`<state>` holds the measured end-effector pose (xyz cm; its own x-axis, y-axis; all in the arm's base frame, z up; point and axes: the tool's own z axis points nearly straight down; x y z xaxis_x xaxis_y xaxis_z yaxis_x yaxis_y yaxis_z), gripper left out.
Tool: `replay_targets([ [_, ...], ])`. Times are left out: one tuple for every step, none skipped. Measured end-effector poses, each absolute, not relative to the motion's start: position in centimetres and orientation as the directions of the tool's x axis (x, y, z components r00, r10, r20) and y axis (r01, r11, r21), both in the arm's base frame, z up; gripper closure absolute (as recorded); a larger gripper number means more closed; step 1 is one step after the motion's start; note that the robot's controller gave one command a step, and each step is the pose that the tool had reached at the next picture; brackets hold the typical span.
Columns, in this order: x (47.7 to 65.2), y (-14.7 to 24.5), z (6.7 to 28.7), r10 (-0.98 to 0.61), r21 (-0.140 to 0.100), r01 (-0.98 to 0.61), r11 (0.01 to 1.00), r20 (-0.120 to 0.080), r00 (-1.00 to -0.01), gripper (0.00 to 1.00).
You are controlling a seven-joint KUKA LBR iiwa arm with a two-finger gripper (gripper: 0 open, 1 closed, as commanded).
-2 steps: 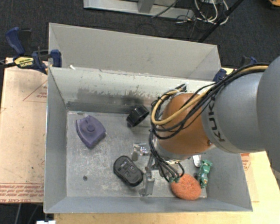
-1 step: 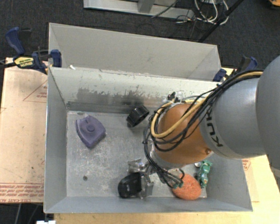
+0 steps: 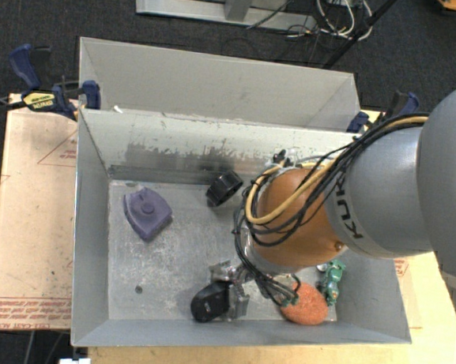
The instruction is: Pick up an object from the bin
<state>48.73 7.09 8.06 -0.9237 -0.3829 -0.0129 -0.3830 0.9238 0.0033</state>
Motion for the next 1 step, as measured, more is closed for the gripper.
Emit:
replay_targets([
  [48.60,8.73,21.42,-0.296,0.005,-0.296,0.955,-0.016,-0.955,1.00],
])
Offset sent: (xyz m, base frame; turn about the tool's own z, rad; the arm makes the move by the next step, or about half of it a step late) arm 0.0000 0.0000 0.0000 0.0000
